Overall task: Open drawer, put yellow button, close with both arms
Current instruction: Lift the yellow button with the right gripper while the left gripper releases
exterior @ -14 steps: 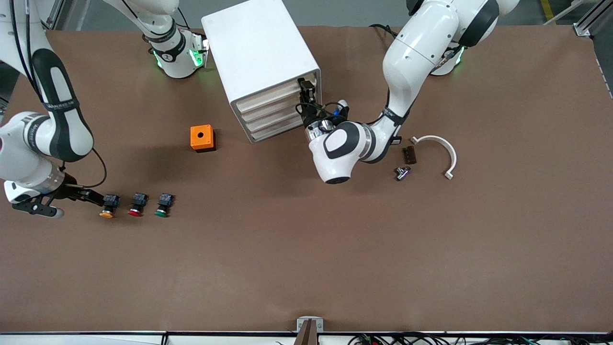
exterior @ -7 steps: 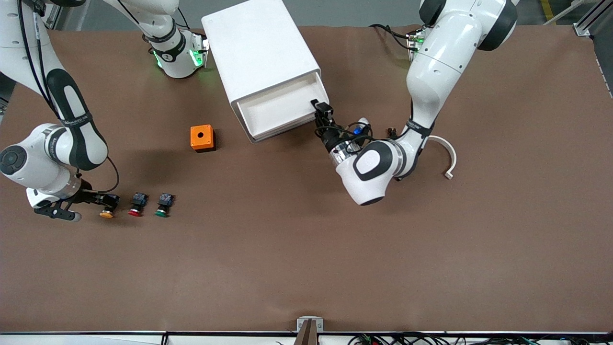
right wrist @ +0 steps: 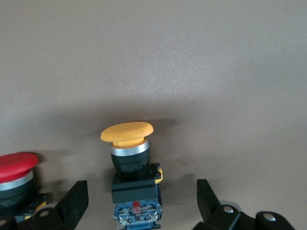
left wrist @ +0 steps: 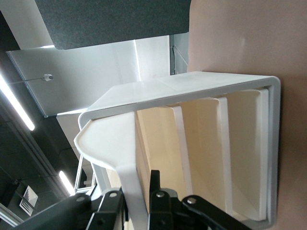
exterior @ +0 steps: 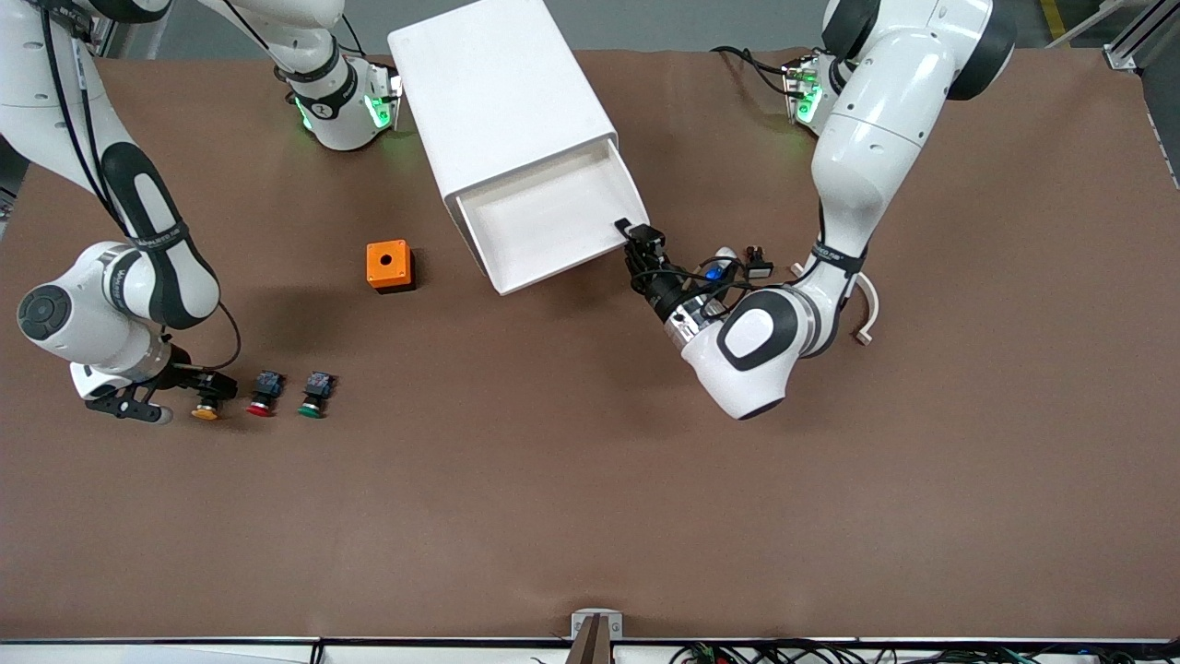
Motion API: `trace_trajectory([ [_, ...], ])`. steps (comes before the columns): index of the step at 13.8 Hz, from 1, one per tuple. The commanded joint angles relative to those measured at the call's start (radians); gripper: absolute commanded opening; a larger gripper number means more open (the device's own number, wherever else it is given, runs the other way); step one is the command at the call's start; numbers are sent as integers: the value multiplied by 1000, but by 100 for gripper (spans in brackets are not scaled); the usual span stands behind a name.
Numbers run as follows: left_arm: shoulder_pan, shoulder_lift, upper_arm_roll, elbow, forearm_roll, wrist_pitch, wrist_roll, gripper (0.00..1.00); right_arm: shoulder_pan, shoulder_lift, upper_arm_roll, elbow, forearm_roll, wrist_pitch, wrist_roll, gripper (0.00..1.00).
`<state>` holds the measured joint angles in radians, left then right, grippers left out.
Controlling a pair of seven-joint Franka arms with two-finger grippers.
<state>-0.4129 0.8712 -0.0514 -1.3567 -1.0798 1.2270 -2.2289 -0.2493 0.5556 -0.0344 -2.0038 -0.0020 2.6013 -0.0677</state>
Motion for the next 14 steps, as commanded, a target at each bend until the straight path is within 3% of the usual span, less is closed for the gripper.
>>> trace_trajectory([
  [1,2,17,28,19,4,8,15,17,-4,-8,10,-9,0,0,12,64],
  [3,3,17,28,19,4,8,25,23,-4,-8,10,-9,0,-6,16,8],
  [4,3,17,28,19,4,8,35,29,-2,-13,11,-7,3,-26,19,0],
  [5,3,15,28,19,4,9,37,38,1,-17,14,-3,5,-53,40,0],
  [6,2,15,28,19,4,12,37,87,5,-22,16,-1,4,-62,58,0],
  [7,2,15,28,21,4,12,41,100,7,-34,16,-1,5,-72,60,0],
  [10,19,9,24,39,-5,12,104,100,19,-121,19,2,5,-198,86,0],
  [14,51,3,16,63,-84,11,253,100,160,-325,22,2,14,-490,377,0],
])
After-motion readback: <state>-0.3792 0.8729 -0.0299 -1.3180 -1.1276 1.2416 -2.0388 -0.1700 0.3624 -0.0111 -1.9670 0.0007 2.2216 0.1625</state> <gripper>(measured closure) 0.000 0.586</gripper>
